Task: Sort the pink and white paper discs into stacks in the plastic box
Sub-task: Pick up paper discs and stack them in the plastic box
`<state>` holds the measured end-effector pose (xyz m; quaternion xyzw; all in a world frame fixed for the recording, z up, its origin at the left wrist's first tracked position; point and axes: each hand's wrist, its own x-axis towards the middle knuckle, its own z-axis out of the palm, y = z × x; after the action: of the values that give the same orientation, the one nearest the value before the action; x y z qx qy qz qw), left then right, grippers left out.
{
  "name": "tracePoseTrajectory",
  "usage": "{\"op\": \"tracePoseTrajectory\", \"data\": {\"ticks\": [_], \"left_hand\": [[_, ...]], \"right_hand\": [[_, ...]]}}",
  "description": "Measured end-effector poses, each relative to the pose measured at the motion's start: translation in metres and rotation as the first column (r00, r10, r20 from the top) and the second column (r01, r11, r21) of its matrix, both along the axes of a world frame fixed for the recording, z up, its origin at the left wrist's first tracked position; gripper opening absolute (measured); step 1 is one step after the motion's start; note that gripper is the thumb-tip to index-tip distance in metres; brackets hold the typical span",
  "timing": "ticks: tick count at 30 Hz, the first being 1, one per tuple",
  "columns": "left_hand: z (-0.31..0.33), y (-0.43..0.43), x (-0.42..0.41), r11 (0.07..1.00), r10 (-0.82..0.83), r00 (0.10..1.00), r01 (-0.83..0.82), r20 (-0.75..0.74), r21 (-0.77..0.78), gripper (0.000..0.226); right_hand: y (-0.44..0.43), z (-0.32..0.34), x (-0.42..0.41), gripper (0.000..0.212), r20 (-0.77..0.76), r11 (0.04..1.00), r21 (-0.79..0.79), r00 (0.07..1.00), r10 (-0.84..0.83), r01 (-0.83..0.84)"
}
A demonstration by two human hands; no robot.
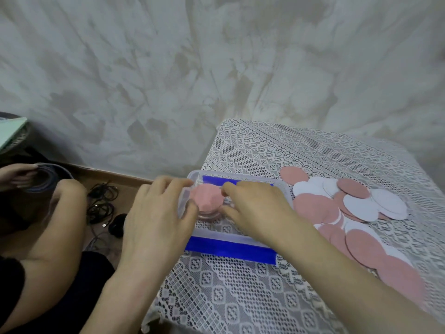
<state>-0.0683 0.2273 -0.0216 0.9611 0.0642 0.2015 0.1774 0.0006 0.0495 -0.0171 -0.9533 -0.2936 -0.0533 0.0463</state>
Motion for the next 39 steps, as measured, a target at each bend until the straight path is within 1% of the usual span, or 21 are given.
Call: {"op": "tracePoseTrajectory", "data": {"ticks": [2, 4, 6, 9, 12, 16, 21, 22, 24, 25, 27, 29, 31, 35, 37, 39], "left_hand": [[0.003, -0.009, 0.006, 0.999, 0.009, 1.0, -0.01, 0.017, 0.053, 0.03], [0.003, -0.02, 0.013, 0.994, 0.008, 1.0, -0.009, 0.008, 0.11, 0.028], [0.004, -0.035, 0.022, 0.98, -0.036, 0.999, 0.036, 0.0, 0.194, 0.023], [0.006, -0.064, 0.034, 0.933, -0.119, 0.993, 0.108, 0.011, 0.344, 0.019], [0.009, -0.095, 0.042, 0.922, -0.171, 0.985, 0.16, 0.001, 0.352, 0.025], [0.012, -0.149, 0.045, 0.897, -0.276, 0.961, 0.257, 0.002, 0.361, 0.026], [0.001, -0.21, 0.041, 0.866, -0.411, 0.908, 0.363, 0.076, 0.344, 0.028], [-0.006, -0.221, 0.038, 0.855, -0.443, 0.894, 0.4, 0.066, 0.33, 0.028], [-0.026, -0.24, 0.032, 0.809, -0.499, 0.866, 0.471, -0.013, 0.352, 0.034], [-0.035, -0.247, 0.028, 0.797, -0.506, 0.861, 0.487, -0.045, 0.357, 0.035], [-0.046, -0.253, 0.022, 0.836, -0.475, 0.879, 0.467, -0.047, 0.289, 0.032], [-0.047, -0.257, 0.021, 0.866, -0.443, 0.896, 0.435, -0.026, 0.245, 0.023], [-0.048, -0.26, 0.024, 0.866, -0.435, 0.9, 0.425, -0.023, 0.263, 0.02], [-0.053, -0.263, 0.023, 0.861, -0.429, 0.902, 0.423, -0.042, 0.282, 0.025], [-0.055, -0.261, 0.023, 0.863, -0.433, 0.9, 0.428, -0.042, 0.267, 0.025], [-0.055, -0.259, 0.023, 0.867, -0.44, 0.897, 0.436, -0.038, 0.242, 0.025]], "right_hand": [[-0.01, 0.007, -0.008, 0.033, 0.09, 1.0, -0.024, 0.996, 0.017, -0.015], [-0.023, 0.015, -0.015, 0.033, 0.145, 0.999, -0.03, 0.989, 0.019, -0.015], [-0.037, 0.022, -0.021, 0.033, 0.173, 0.999, -0.036, 0.985, -0.001, 0.008], [-0.064, 0.034, -0.029, 0.031, 0.184, 0.998, -0.013, 0.981, -0.061, 0.065], [-0.094, 0.044, -0.038, 0.031, 0.17, 0.99, 0.006, 0.976, -0.138, 0.139], [-0.146, 0.046, -0.048, 0.031, 0.162, 0.967, -0.01, 0.954, -0.251, 0.256], [-0.219, 0.033, -0.062, 0.036, 0.041, 0.922, 0.034, 0.921, -0.387, 0.386], [-0.229, 0.025, -0.065, 0.037, 0.014, 0.911, 0.041, 0.911, -0.412, 0.411], [-0.244, 0.006, -0.072, 0.037, -0.032, 0.896, 0.039, 0.897, -0.441, 0.442], [-0.248, -0.004, -0.075, 0.036, -0.06, 0.894, 0.035, 0.894, -0.445, 0.447], [-0.251, -0.016, -0.079, 0.034, -0.112, 0.894, 0.037, 0.891, -0.44, 0.446], [-0.256, -0.021, -0.076, 0.035, -0.121, 0.894, 0.062, 0.893, -0.434, 0.443], [-0.26, -0.024, -0.068, 0.04, -0.117, 0.894, 0.07, 0.893, -0.434, 0.443], [-0.258, -0.028, -0.06, 0.053, -0.185, 0.878, 0.095, 0.875, -0.448, 0.47], [-0.256, -0.029, -0.057, 0.049, -0.204, 0.865, 0.137, 0.868, -0.452, 0.483], [-0.255, -0.03, -0.054, 0.037, -0.213, 0.851, 0.206, 0.871, -0.443, 0.483]]}}
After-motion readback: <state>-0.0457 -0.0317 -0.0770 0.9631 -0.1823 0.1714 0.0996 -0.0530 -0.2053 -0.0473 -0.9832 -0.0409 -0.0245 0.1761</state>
